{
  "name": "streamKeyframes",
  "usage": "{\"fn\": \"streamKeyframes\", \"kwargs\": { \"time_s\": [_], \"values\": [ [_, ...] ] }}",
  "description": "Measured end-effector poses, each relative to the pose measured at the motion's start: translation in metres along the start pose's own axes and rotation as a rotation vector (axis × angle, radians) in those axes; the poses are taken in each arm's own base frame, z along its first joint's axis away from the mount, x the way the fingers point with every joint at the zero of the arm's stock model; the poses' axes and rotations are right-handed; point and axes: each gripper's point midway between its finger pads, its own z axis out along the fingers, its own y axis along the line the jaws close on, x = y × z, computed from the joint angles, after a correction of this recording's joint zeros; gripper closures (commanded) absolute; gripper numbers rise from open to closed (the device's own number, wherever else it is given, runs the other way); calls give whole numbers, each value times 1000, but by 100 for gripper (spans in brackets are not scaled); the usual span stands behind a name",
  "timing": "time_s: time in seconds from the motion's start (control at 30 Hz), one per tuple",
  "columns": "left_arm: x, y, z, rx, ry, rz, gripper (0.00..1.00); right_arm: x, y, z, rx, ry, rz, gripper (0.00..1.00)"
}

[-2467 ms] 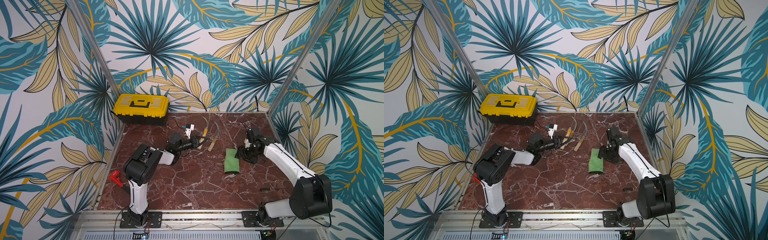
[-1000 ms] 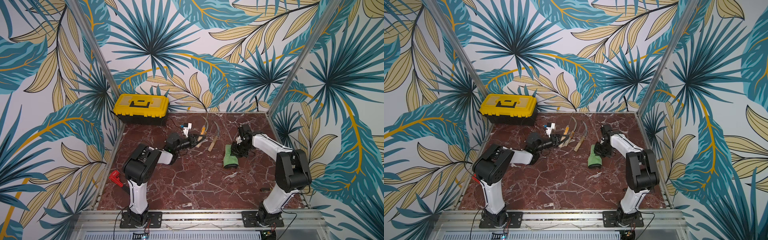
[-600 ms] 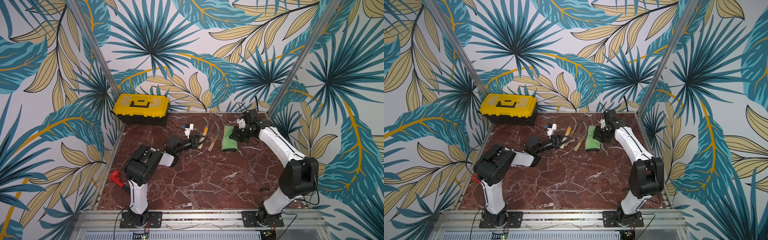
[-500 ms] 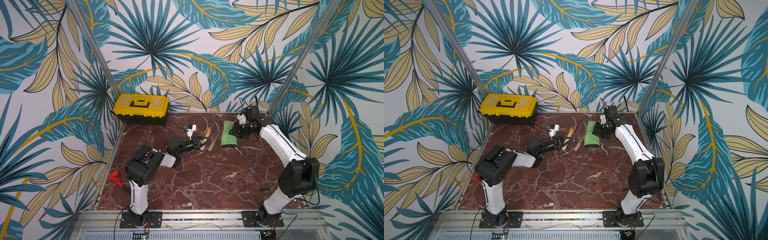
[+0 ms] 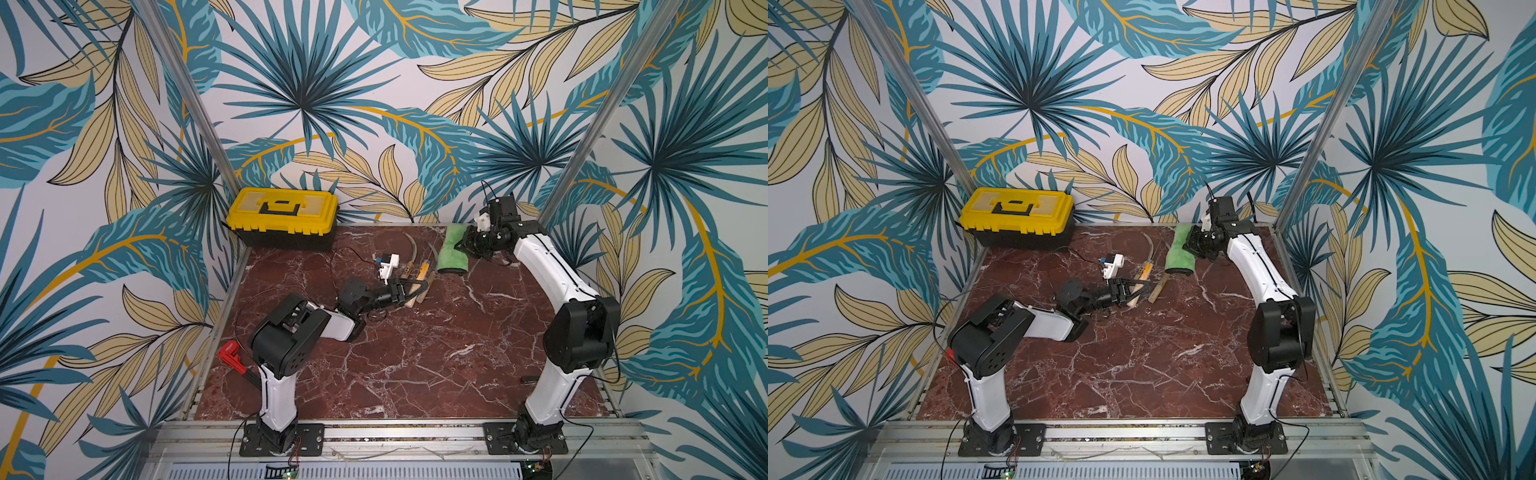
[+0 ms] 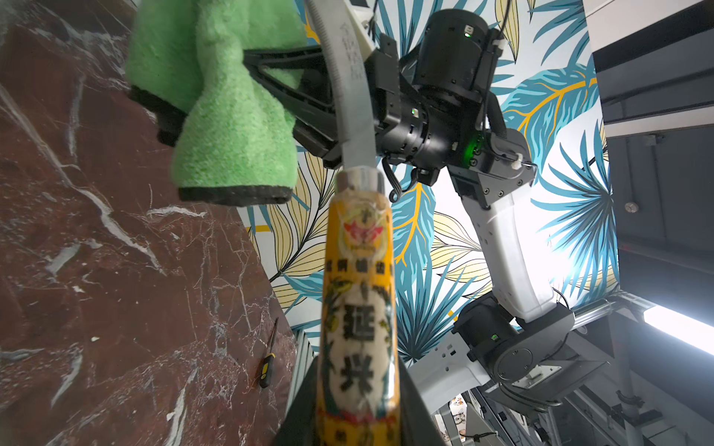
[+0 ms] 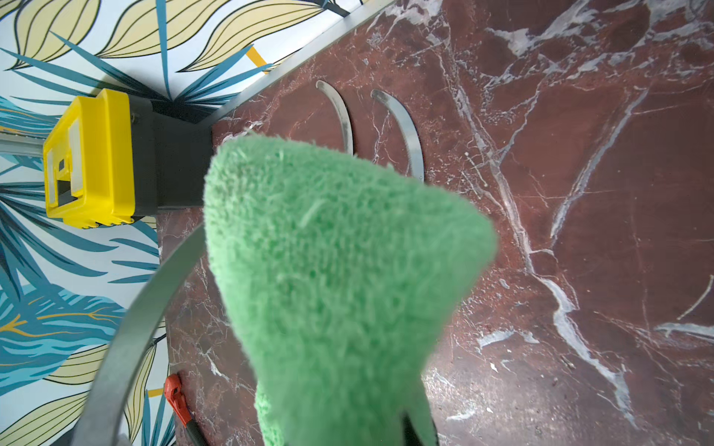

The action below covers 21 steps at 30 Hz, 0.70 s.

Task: Wipe small sickles with rags
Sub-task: Wipe the small sickle.

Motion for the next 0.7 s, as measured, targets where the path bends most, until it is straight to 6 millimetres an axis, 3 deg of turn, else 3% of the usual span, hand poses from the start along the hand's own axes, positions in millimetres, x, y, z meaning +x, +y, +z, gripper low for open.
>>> {"fn": "streamKeyframes", "kwargs": {
  "time_s": [0.17,0.4,0.7],
  "values": [
    [2,-1,1,3,4,-4,100,-8,7,10,-56,-10,2,94],
    [1,-2,1,6,-3,1,100,-30,42,-6,-178,-72,-65,94],
    [0,5,4,8,-6,2,100,-22,59,-11,-253,-48,-142,94]
  ]
}}
